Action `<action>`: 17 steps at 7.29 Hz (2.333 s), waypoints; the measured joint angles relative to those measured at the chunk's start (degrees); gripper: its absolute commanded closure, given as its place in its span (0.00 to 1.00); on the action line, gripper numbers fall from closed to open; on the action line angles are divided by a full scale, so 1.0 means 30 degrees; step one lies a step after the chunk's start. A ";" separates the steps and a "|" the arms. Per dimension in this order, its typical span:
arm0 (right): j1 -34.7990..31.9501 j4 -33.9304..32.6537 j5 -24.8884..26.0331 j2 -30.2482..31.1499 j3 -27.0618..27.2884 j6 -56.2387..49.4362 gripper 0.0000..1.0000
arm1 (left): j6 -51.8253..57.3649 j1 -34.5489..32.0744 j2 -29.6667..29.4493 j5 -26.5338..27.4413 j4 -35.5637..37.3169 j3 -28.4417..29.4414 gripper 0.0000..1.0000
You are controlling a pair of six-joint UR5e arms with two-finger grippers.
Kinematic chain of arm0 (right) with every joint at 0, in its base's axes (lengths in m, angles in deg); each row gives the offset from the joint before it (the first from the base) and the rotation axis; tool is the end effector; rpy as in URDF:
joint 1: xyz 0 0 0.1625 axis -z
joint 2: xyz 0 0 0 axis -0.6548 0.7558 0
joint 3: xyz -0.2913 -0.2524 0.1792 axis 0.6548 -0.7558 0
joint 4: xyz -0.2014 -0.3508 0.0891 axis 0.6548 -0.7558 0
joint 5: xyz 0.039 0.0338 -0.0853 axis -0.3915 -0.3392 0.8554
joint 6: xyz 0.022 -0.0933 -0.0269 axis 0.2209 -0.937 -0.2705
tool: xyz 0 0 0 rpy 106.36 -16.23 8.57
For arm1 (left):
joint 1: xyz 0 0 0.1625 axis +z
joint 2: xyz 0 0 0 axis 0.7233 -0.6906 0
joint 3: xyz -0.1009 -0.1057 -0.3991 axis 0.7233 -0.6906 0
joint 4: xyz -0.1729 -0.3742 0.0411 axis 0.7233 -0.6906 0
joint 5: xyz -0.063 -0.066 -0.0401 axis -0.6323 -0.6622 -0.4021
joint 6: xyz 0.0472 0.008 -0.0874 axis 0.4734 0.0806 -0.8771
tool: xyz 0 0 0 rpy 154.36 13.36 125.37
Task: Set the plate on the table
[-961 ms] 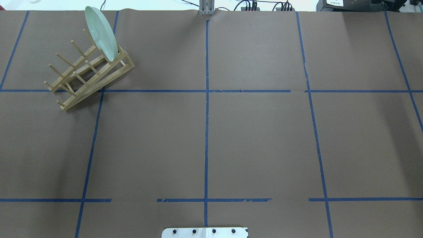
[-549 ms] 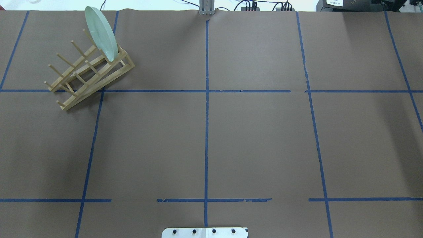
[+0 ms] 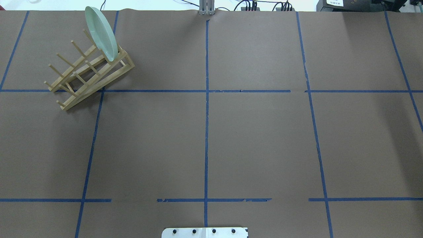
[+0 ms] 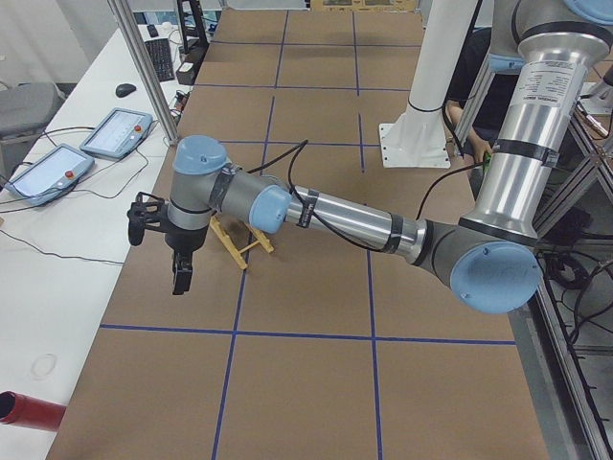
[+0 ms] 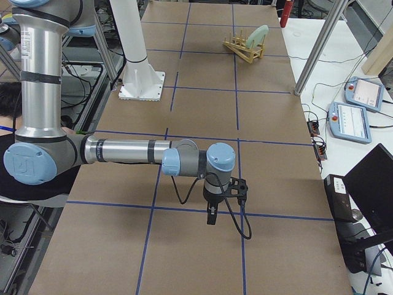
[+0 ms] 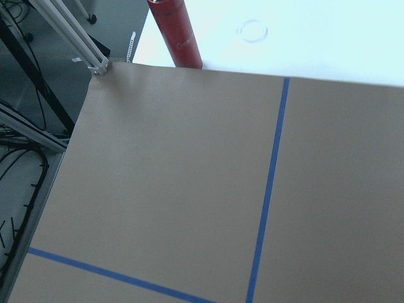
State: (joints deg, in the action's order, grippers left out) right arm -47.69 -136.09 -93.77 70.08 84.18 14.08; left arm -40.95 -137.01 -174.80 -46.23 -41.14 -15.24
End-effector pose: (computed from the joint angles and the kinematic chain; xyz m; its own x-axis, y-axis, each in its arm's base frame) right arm 0.0647 -0.4552 0.6620 0.8165 0.0515 0.5750 -0.0274 0.9983 -0.0505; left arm -0.0916 -0.6136 0.4957 0.6944 -0.3542 -0.6264 0.5283 0.8420 0.1096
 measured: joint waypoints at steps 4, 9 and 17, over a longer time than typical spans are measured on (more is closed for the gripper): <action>-0.0001 0.0001 0.0000 0.0000 0.0000 -0.0002 0.00 | -1.0989 0.0307 -0.0376 -0.3253 -0.8478 0.0121 0.00; 0.0007 0.0001 0.0000 -0.0001 -0.0001 -0.0004 0.00 | -1.8754 0.6494 -0.3038 -0.4350 -1.5303 0.2684 0.00; 0.0011 0.0001 0.0000 -0.0001 0.0000 -0.0011 0.00 | -1.9460 0.8692 -0.6631 -0.2402 -1.5953 0.6897 0.34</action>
State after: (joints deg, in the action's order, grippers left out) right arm -47.66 -136.09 -93.77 70.08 84.18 14.05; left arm -99.33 -110.94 -194.69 -53.44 -89.00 5.45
